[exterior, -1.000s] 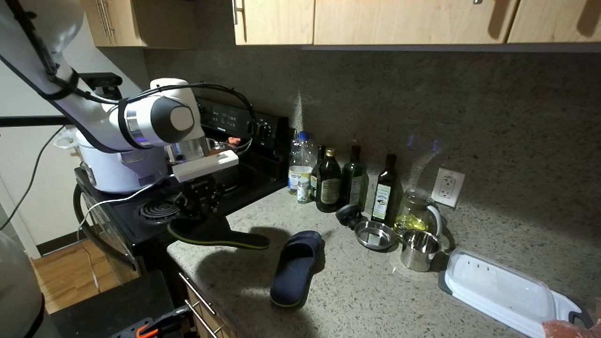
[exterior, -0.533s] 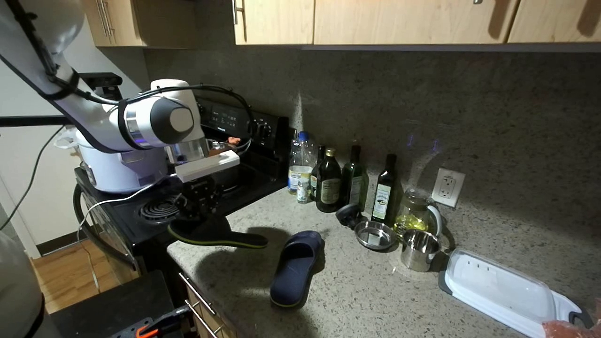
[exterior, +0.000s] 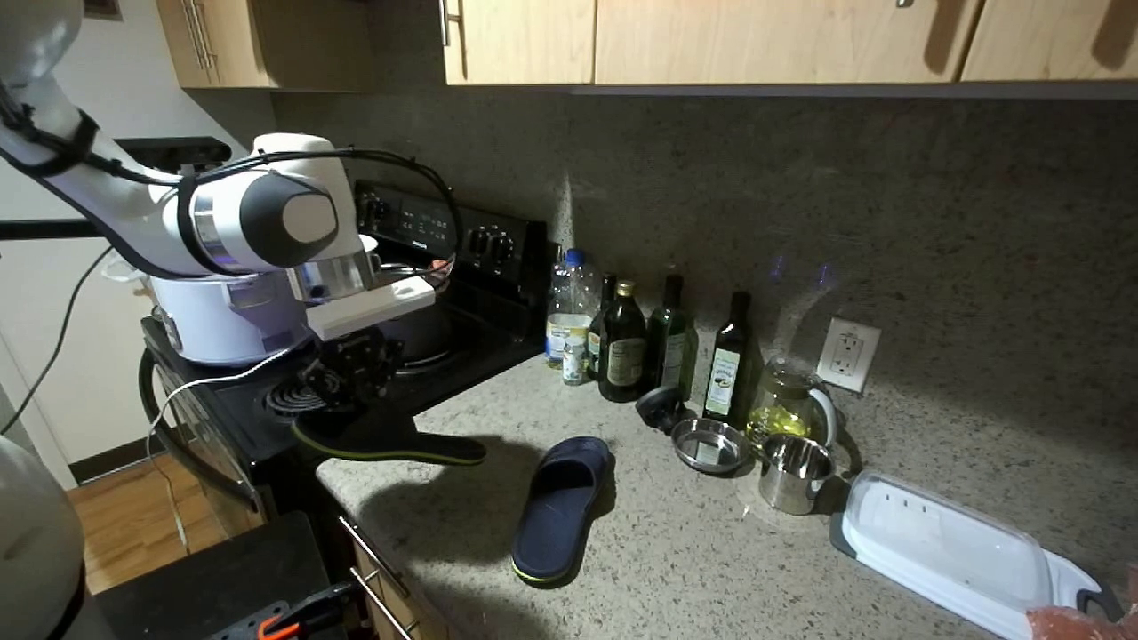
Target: Fold the slippers together
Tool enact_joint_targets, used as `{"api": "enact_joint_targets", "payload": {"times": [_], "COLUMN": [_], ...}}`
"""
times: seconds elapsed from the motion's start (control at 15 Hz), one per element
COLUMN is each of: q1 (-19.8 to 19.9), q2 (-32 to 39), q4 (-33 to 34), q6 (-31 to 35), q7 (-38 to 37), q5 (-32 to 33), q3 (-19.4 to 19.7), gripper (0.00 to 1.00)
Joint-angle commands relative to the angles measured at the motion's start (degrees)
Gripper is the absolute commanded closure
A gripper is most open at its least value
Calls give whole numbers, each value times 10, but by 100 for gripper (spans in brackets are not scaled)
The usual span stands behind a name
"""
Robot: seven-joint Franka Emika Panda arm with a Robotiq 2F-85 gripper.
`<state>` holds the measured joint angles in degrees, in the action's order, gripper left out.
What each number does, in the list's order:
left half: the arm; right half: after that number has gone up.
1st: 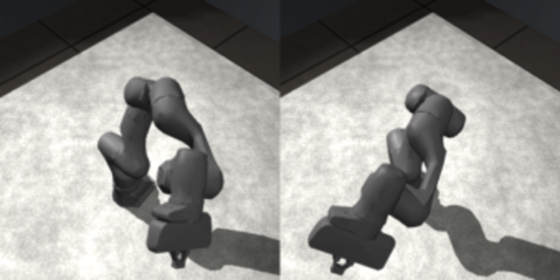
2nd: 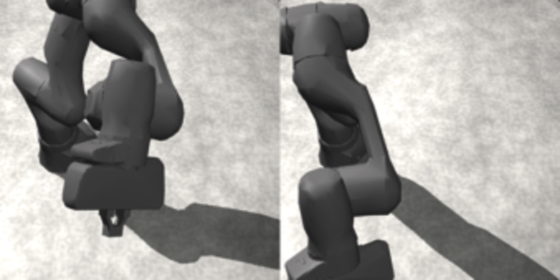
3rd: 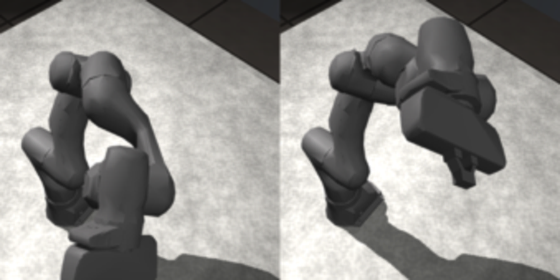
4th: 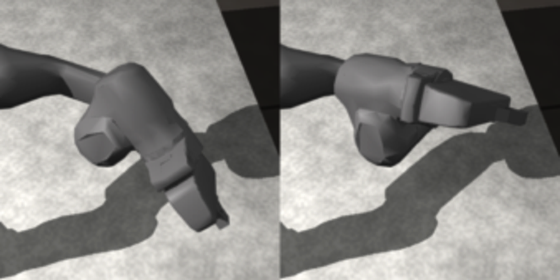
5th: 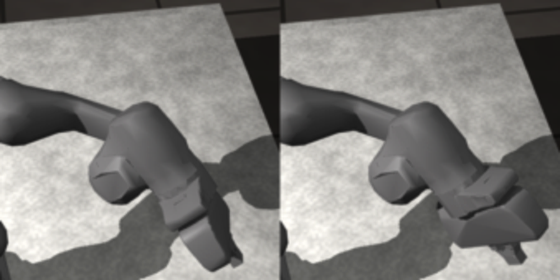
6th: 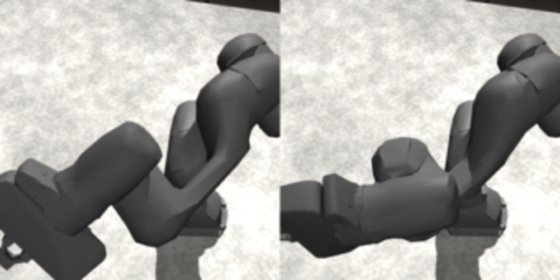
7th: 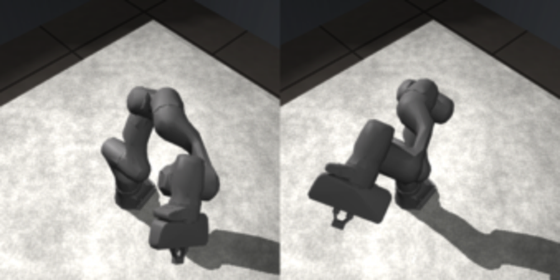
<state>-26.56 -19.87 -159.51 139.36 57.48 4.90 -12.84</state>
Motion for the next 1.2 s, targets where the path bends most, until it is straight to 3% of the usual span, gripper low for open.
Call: {"api": "enact_joint_targets", "payload": {"times": [0.0, 0.87, 1.13], "q1": [-9, 30, 39], "q2": [-58, -106, -129], "q4": [1, 5, 5], "q6": [-39, -95, -140], "q7": [16, 96, 130], "q5": [-6, -15, -23], "q3": [9, 115, 128], "gripper": [96, 96, 96]}}
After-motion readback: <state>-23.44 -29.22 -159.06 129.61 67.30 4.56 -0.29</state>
